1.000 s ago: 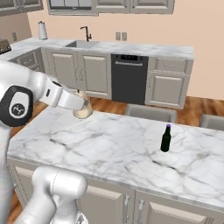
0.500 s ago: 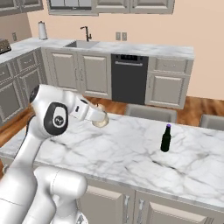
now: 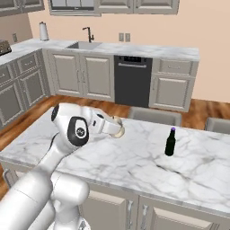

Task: Get the candle and the beer from the cabinet and move them to the dining counter.

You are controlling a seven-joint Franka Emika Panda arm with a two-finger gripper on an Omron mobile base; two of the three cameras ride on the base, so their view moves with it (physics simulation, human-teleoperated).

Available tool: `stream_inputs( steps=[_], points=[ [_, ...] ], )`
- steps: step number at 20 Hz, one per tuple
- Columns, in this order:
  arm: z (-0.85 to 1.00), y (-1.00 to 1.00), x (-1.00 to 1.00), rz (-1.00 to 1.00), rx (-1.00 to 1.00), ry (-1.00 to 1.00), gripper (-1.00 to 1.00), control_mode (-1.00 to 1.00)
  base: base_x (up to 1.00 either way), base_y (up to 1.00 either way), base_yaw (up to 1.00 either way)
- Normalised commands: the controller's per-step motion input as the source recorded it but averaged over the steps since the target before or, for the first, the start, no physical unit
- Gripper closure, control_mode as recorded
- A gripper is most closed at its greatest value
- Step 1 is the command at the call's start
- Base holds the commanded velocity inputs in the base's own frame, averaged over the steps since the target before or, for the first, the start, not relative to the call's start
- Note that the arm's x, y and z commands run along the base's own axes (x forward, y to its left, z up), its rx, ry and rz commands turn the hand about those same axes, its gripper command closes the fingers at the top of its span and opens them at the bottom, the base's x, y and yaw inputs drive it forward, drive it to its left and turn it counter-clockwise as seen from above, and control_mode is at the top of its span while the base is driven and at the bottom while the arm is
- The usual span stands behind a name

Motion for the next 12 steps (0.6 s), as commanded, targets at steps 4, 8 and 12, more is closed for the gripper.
stream_inputs(
  steps=[4, 8, 12],
  points=[
    [-0.33, -0.25, 0.7, -0.09, 0.0, 0.0, 1.0, -1.0, 0.0, 0.0, 0.0],
    [-0.29, -0.25, 0.67, -0.06, 0.0, 0.0, 1.0, -1.0, 0.0, 0.0, 0.0],
    [-0.29, -0.25, 0.55, -0.03, 0.0, 0.01, 1.0, -1.0, 0.0, 0.0, 0.0]
  ],
)
